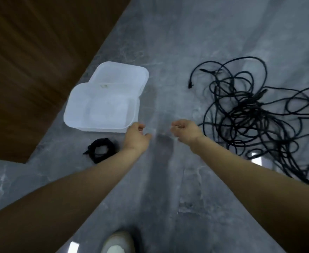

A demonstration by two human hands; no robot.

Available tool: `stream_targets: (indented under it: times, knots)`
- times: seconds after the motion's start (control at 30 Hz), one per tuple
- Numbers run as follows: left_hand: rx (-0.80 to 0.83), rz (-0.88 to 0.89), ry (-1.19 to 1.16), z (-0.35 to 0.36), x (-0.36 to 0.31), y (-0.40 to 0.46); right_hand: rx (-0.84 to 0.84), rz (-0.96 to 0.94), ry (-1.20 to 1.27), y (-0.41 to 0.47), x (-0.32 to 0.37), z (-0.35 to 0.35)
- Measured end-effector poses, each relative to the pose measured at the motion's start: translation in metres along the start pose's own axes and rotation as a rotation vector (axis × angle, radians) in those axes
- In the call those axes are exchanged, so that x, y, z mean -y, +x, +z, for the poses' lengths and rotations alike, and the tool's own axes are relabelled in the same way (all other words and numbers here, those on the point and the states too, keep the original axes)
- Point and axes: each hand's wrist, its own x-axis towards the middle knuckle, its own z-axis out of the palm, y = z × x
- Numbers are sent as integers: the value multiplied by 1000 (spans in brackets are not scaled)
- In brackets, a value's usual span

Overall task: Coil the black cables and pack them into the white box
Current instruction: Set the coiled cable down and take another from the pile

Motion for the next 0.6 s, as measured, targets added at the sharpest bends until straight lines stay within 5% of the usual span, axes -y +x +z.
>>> stream_targets:
  times: [0.6]
  knots:
    - [247,385,85,168,-143,-12,-590,32,-15,-32,-61,-188]
